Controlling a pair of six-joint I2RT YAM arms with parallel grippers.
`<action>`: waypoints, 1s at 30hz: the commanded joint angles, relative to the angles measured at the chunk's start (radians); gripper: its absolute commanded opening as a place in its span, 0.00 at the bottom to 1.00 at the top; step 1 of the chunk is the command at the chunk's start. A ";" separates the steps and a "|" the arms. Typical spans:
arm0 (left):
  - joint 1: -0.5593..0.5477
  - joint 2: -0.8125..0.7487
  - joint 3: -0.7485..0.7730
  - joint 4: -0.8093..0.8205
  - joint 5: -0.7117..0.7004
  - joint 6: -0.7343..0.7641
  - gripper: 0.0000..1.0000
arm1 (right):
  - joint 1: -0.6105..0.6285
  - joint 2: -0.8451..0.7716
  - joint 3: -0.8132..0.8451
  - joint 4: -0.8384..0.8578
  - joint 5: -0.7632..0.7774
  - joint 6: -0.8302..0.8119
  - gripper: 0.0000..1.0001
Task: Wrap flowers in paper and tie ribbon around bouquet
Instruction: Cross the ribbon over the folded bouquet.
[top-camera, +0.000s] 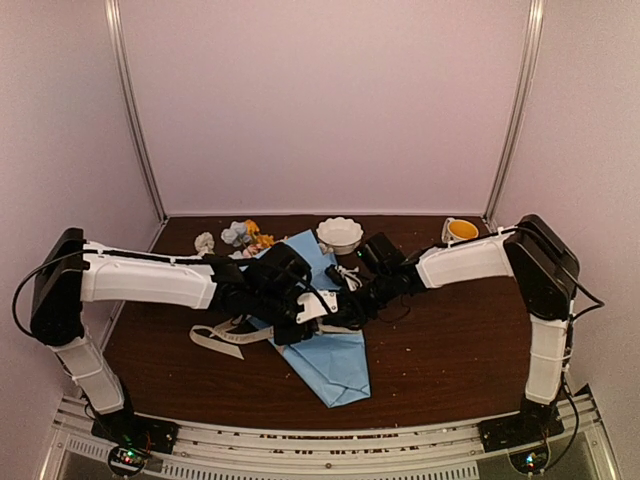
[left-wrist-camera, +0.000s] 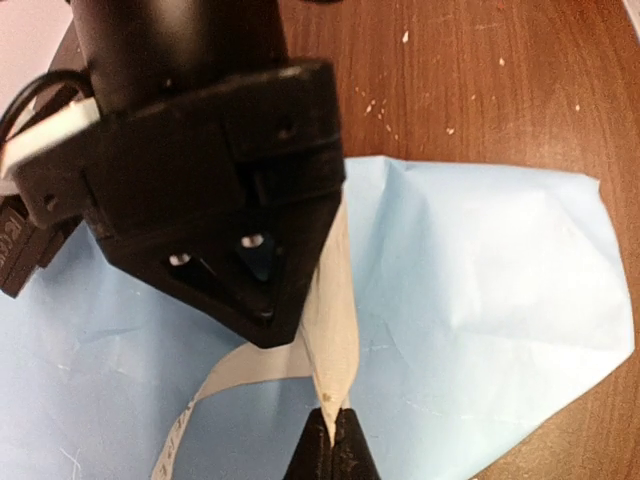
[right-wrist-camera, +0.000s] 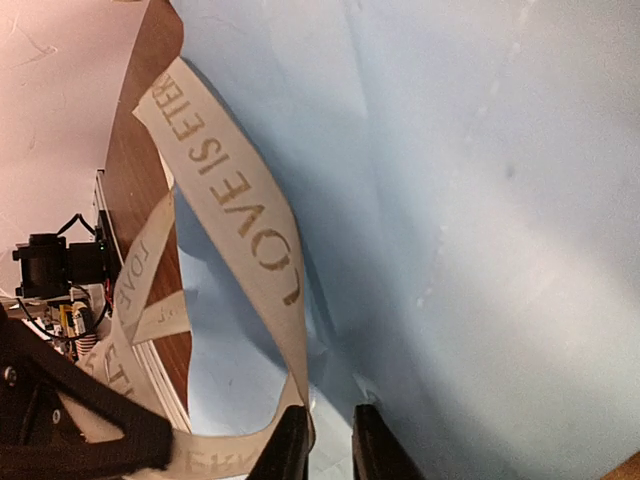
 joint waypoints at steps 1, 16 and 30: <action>0.006 -0.065 -0.007 0.021 0.067 -0.035 0.00 | 0.008 0.040 0.070 -0.110 0.006 -0.116 0.17; 0.071 -0.038 -0.067 0.204 0.038 -0.181 0.00 | 0.044 -0.001 0.028 -0.246 -0.233 -0.389 0.09; 0.100 0.016 -0.098 0.265 0.072 -0.262 0.00 | -0.102 -0.107 -0.049 -0.116 -0.093 -0.219 0.19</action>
